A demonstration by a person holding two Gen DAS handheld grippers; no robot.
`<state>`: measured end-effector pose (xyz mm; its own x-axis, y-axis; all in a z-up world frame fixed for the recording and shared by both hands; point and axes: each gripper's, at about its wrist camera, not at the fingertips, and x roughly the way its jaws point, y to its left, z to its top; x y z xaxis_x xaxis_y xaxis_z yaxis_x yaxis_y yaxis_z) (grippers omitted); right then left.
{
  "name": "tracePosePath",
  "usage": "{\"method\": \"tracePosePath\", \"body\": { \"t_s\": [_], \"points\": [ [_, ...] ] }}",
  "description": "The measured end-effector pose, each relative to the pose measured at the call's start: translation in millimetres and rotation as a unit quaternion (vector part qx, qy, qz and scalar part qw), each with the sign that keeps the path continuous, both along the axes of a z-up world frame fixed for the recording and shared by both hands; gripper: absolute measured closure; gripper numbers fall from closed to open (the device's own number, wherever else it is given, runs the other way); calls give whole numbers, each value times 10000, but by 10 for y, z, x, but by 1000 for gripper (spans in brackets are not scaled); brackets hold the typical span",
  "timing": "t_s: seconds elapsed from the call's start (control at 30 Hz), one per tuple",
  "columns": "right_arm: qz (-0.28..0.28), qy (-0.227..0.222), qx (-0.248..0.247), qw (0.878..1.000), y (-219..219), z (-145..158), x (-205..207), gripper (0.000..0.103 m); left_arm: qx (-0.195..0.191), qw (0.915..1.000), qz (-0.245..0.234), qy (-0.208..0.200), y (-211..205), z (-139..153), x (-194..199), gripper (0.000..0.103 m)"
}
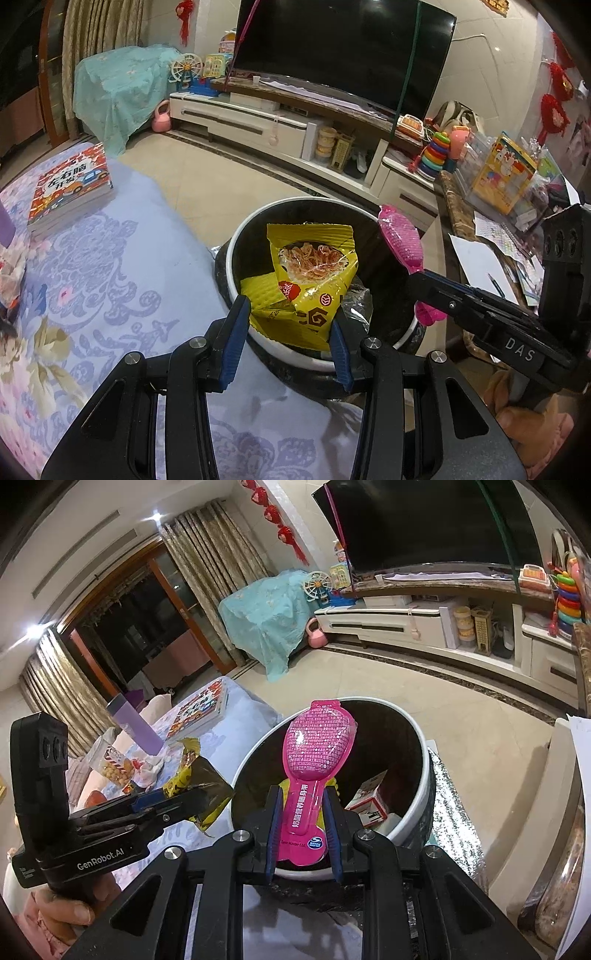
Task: Collect trash
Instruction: 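Carry the snack bag and pink hairbrush over the trash bin with both tools, then open both tools to drop the snack bag and hairbrush into the bin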
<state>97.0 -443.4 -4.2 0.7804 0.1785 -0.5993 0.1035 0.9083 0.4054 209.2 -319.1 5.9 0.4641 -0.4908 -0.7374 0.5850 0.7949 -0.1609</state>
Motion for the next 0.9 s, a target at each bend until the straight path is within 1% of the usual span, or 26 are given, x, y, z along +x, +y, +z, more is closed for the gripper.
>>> {"method": "tracePosePath", "body": {
  "t_s": [0.9],
  "points": [
    [-126, 181, 44, 9997, -150, -33, 115, 81, 196, 9997, -64, 114, -223, -93, 117, 63]
  ]
}}
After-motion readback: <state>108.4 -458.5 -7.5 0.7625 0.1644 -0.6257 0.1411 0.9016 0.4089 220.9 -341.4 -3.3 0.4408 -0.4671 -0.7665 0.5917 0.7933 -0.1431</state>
